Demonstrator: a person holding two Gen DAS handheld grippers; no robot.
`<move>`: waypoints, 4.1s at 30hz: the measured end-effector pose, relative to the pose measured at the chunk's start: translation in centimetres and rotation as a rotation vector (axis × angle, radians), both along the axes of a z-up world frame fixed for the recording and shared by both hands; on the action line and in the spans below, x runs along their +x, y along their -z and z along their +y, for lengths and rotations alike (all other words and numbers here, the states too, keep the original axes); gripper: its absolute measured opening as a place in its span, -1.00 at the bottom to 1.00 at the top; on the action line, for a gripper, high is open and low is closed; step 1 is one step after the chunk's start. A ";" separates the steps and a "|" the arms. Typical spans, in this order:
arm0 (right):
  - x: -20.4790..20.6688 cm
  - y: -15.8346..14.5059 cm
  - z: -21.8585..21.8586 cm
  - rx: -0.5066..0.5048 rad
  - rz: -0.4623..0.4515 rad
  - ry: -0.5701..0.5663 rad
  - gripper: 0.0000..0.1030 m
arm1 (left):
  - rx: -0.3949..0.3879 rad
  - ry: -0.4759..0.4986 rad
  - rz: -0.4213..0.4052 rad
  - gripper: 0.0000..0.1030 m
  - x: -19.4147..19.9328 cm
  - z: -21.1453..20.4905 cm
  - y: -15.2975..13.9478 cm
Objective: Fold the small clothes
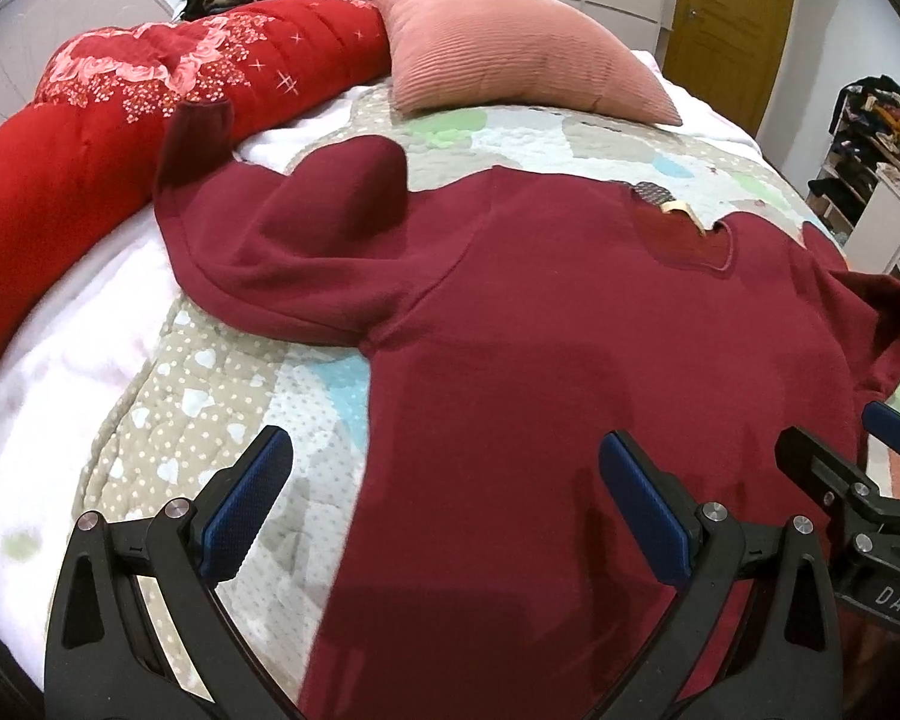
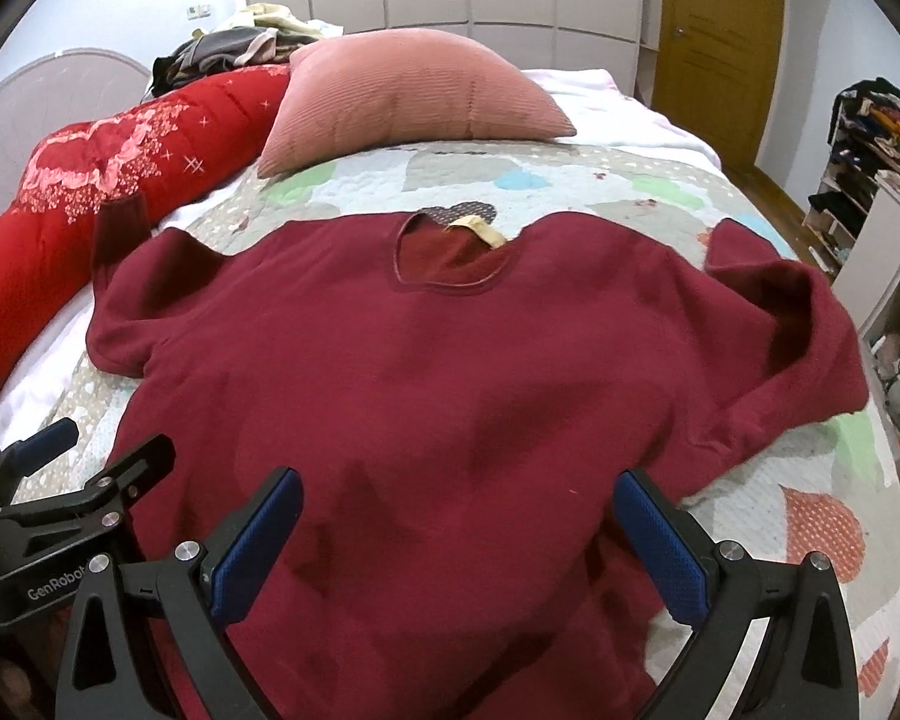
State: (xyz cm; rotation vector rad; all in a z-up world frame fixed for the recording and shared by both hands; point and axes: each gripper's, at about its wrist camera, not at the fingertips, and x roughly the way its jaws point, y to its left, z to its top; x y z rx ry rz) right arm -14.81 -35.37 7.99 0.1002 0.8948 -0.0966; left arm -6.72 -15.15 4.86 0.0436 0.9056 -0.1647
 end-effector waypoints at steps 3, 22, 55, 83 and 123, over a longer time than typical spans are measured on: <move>0.8 0.3 0.8 -0.011 0.006 -0.019 1.00 | -0.001 -0.005 0.004 0.99 0.6 0.5 0.2; 6.3 0.4 6.2 0.027 -0.013 -0.158 1.00 | -0.166 -0.342 -0.007 0.91 11.8 16.9 -1.1; 6.1 0.0 1.7 0.163 0.008 -0.070 0.99 | -0.452 -0.054 -0.065 -0.77 16.0 13.8 -8.7; 0.9 -2.6 -9.6 0.136 -0.078 0.120 1.00 | -0.156 0.385 -0.142 0.25 -3.4 -1.6 -7.5; 13.9 -3.7 6.1 -0.038 -0.043 -0.568 0.39 | -0.243 -0.002 0.076 0.26 3.8 6.7 1.7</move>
